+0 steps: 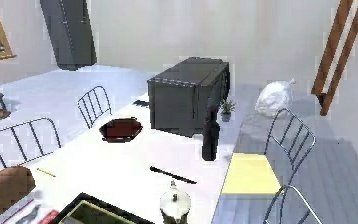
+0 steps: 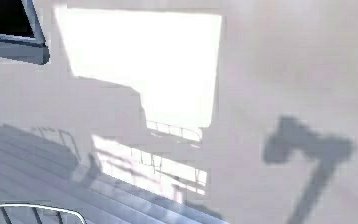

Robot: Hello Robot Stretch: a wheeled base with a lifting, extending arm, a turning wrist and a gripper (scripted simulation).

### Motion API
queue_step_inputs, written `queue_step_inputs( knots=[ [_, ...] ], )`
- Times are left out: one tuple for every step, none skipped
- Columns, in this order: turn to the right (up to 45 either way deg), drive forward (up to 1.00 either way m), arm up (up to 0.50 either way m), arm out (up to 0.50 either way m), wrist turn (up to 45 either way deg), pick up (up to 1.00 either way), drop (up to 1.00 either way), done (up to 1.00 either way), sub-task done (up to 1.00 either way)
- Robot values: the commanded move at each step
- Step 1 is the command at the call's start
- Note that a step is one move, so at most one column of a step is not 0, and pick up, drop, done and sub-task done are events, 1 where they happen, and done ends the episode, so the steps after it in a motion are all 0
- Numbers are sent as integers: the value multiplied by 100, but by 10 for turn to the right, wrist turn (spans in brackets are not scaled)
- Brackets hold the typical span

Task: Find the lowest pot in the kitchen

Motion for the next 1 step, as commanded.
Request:
queue_step_inputs(
  knots=[
    [0,0,0,0,0,0,0,100,0]
  ],
)
